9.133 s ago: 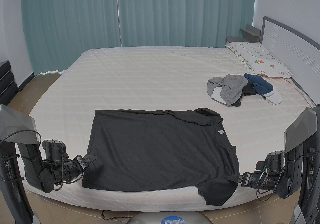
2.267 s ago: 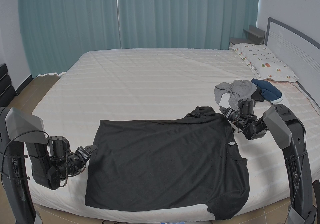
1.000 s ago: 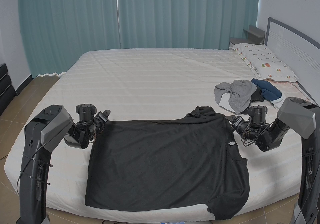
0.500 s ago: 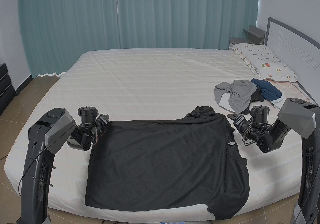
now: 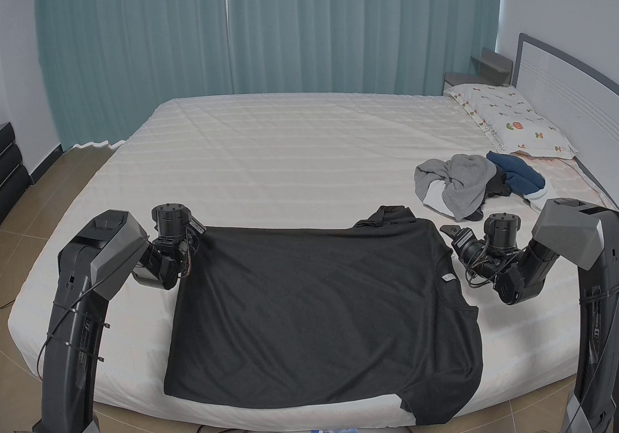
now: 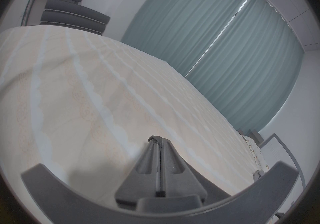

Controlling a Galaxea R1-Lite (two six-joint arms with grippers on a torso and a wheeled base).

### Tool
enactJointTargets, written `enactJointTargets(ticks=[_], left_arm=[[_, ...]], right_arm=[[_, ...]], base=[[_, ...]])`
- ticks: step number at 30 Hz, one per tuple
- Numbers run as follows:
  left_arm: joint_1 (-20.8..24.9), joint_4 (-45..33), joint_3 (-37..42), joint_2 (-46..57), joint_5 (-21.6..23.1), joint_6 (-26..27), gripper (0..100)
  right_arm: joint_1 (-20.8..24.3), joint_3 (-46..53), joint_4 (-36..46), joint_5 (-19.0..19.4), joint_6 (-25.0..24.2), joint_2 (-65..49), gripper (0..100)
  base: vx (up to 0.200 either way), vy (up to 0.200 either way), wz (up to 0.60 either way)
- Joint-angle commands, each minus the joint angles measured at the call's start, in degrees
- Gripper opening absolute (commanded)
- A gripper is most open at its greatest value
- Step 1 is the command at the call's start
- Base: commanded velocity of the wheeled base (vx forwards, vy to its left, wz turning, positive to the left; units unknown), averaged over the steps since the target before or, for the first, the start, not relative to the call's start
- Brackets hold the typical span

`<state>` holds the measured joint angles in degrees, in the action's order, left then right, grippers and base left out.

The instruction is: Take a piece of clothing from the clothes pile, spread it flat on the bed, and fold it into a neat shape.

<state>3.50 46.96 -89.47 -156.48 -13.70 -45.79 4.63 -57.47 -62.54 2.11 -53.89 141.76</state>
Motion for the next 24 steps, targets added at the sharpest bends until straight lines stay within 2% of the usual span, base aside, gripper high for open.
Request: enactJointTargets(ticks=[1,22,23,24], left_arm=[[-0.1,0.9,-0.8,-0.7,-1.1,0.0,0],[-0.4,0.5,0.5,-0.1,-0.9,-1.5,0],[-0.4,0.5,0.5,-0.1,-0.7,-1.5,100],[-0.3,0.5,0.5,-0.1,-0.6,-1.5,100]], right_arm=[[0.4,0.7,-0.3,0.1,0.0,1.3,100],[0.5,1.8,-1.1,0.0,0.0,-0.3,100],[0.6,2.0,-1.1,0.0,0.0,-0.3,100],[0.6,2.3,-1.3,0.0,0.0,-0.4,100]], base=[[0.000,0.000,0.00],[0.000,0.000,0.00],[0.000,0.000,0.00],[0.000,0.000,0.00]])
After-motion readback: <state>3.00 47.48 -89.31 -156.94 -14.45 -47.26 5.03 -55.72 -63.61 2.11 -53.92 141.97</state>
